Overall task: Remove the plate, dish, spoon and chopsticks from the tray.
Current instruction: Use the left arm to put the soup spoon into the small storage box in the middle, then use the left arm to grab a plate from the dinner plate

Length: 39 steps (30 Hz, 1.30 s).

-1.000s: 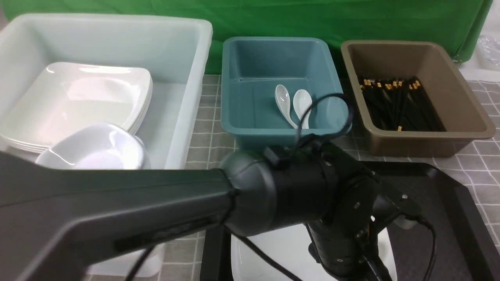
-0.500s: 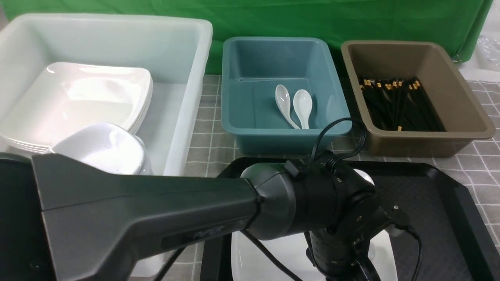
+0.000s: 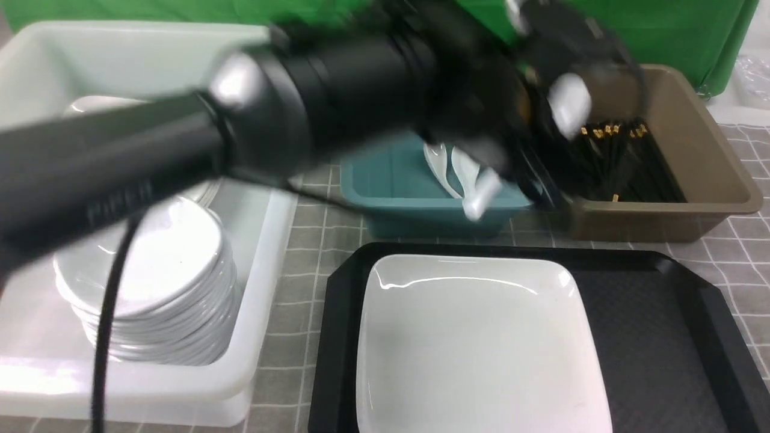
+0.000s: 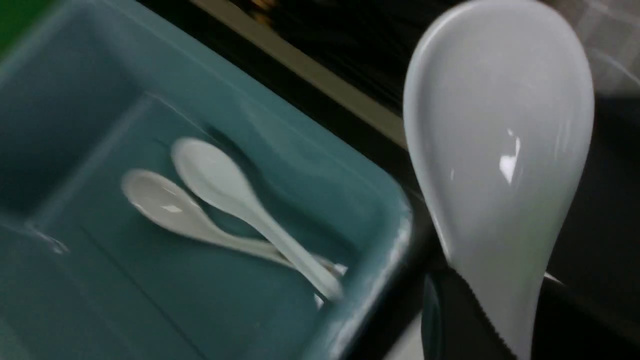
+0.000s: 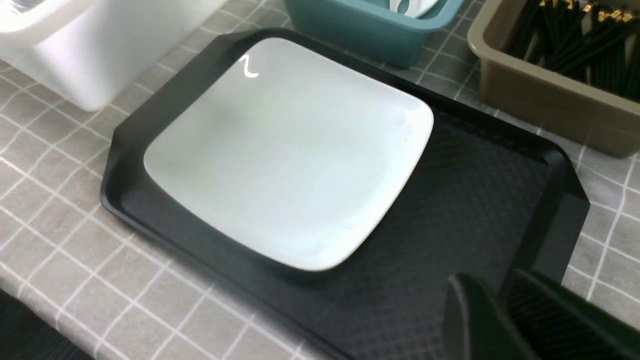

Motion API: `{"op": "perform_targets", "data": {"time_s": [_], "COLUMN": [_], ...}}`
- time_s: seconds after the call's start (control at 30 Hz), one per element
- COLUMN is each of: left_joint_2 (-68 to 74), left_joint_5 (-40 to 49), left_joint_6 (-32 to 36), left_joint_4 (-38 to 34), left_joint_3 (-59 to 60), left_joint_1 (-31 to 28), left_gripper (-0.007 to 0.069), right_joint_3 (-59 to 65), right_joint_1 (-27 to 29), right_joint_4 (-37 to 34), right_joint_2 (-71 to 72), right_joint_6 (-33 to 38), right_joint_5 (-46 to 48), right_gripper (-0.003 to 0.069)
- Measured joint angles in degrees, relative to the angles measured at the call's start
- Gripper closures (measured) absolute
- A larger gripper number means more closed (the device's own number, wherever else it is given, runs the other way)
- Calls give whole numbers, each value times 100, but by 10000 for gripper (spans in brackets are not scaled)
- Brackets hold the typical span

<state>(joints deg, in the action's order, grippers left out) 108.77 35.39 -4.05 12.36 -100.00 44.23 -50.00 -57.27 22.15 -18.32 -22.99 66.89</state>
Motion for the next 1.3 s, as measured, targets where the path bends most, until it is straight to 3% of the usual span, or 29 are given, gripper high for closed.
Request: {"op": "perform_targets", "data": {"time_s": [0.03, 0.23, 0.47, 0.57, 0.7, 0.8, 0.9, 1.07, 1.13, 1.23, 1.3], "left_joint_2": [224, 877, 872, 626, -96, -745, -1214, -1987, -2116, -2227, -2221], "left_joint_5": [-552, -1249, -1017, -698, 565, 1691, 2051, 1721, 1555, 1184, 826], "left_joint_6": [13, 150, 130, 128, 722, 1862, 2752, 3824, 3934, 4094, 4261], "left_joint_4": [-69, -121, -363, -424, -449, -449, -471, -707, -804, -860, -852], "left_joint_3": [-185, -417, -431, -431, -454, -90, 643, 2727, 3210, 4138, 4639], "left_joint_1": [-408, -1071, -1253, -1201, -968, -530, -114, 675, 913, 1291, 1445], "left_gripper": [476, 441, 179, 158, 267, 508, 596, 615, 611, 572, 503], "right_joint_3": [0, 0, 0, 0, 0, 0, 0, 0, 0, 0, 0], "right_joint_1": [0, 0, 0, 0, 0, 0, 0, 0, 0, 0, 0], "right_joint_4": [-40, -305, -509, -514, -514, -514, -514, -514, -514, -519, -519], "right_joint_2": [0, 0, 0, 0, 0, 0, 0, 0, 0, 0, 0], "right_joint_6": [0, -7, -8, -8, 4, 16, 56, 112, 117, 117, 120], "right_joint_5": [0, 0, 0, 0, 0, 0, 0, 0, 0, 0, 0], "right_gripper": [515, 515, 515, 515, 515, 510, 505, 495, 494, 492, 490]}}
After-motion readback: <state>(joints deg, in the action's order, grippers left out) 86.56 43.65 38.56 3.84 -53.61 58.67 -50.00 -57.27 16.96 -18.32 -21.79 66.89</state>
